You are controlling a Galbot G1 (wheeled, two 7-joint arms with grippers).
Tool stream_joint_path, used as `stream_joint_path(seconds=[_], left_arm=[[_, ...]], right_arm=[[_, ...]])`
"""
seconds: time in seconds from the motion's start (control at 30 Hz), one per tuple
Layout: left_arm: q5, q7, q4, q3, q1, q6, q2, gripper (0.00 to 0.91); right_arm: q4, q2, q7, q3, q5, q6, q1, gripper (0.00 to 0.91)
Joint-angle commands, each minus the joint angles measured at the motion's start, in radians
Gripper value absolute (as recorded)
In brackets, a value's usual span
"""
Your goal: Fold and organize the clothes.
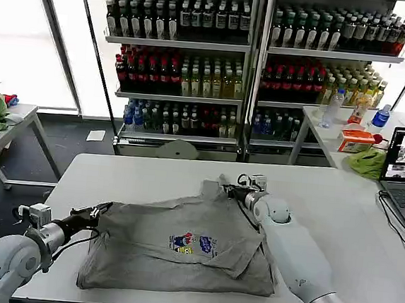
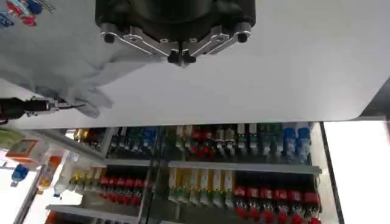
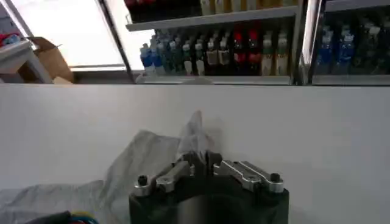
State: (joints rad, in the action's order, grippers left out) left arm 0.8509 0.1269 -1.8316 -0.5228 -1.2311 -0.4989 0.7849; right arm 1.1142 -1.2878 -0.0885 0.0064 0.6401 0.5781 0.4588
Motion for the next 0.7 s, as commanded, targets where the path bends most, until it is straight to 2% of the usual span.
stream_joint_path(seconds=[0.03,0.33,0.7], left_arm=[[0.0,0.002,0.0,-0.001,-0.003,0.0,-0.002,0.0],[0.003,0.005,0.001,-0.011,-0.002,0.007,-0.007,0.0],[0.0,-0.007,-0.011,-0.02,-0.02,0.031,0.0,0.0]], right_arm=[[0.057,0.01,-0.001,-0.001,0.03,0.0,0.007,0.0],[0.25,0.094,-0.002,0.046,0.128,0.0,0.089,0.0],[0.58,0.191,0.02,0.173,0.236,0.0,0.299,0.0]])
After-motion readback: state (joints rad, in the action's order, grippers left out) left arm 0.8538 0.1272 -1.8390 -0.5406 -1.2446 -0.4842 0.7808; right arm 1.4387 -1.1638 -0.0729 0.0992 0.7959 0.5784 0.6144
